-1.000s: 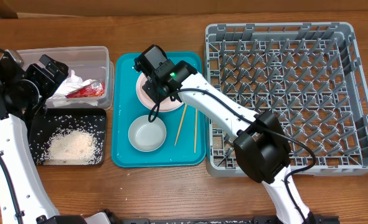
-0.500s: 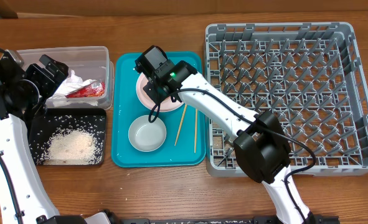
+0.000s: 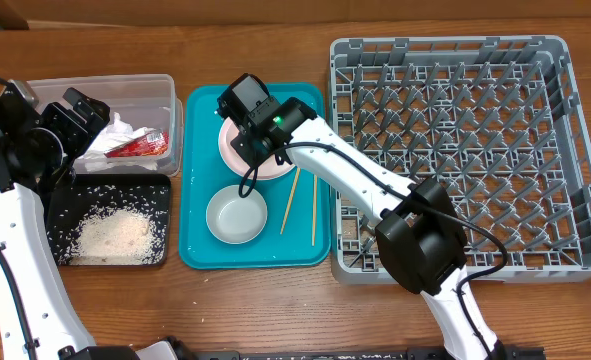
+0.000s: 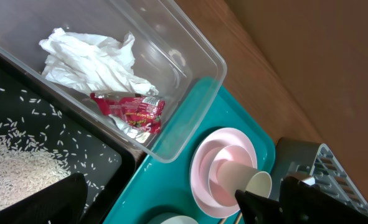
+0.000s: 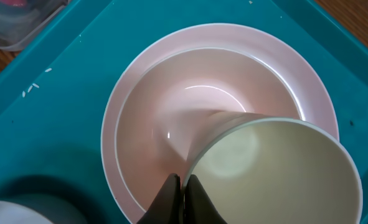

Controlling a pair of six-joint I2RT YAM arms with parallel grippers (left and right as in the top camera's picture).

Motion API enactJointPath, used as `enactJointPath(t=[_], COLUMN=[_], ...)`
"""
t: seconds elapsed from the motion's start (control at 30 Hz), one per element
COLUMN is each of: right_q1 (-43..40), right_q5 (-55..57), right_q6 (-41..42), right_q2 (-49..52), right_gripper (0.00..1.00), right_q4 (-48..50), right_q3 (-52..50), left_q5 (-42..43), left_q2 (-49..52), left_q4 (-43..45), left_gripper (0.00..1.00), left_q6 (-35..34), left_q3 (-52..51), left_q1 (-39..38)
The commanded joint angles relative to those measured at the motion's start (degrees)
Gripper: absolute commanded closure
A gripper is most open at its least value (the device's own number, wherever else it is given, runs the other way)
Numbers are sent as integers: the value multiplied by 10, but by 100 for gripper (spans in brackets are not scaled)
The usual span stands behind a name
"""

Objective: Sort waste into correct bins and load items into the dishwasher
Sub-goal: 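Lower the right gripper into the white cup and grip its rim, then lift the white cup and carry it to the dish rack's back corner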

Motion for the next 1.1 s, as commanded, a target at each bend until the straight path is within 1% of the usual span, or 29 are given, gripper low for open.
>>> enactJointPath(t=[0.0, 0.2, 0.4, 0.57, 0.77, 0.87, 0.97, 1.07], right_q1=[1, -7, -52, -144, -301, -363, -407, -431], right_q5=[3, -9, -109, -281, -568, -706, -799, -851], right_q6=[-1, -1, 3, 3, 3, 3, 3, 3], right_q2=[-36, -111, -185, -210, -186, -159, -120, -80], right_gripper=[96, 96, 96, 96, 96, 96, 96, 96], right_q4=[-8, -13, -14, -12, -4, 6, 6, 6], right_q3=[33, 63, 66, 66, 59, 54, 54, 54], left_q5=[0, 0, 0, 0, 0, 0, 0, 0], left_q2=[-2, -2, -2, -2, -2, -2, -1, -1], left_q4=[-1, -1, -1, -1, -1, -1, -1, -1], left_gripper=[0, 0, 0, 0, 0, 0, 0, 0], left_q6=[-5, -5, -5, -5, -5, -5, -5, -5], left_q3=[15, 15, 15, 15, 15, 15, 15, 15], left_q1=[-4, -4, -4, -4, -4, -4, -4, -4])
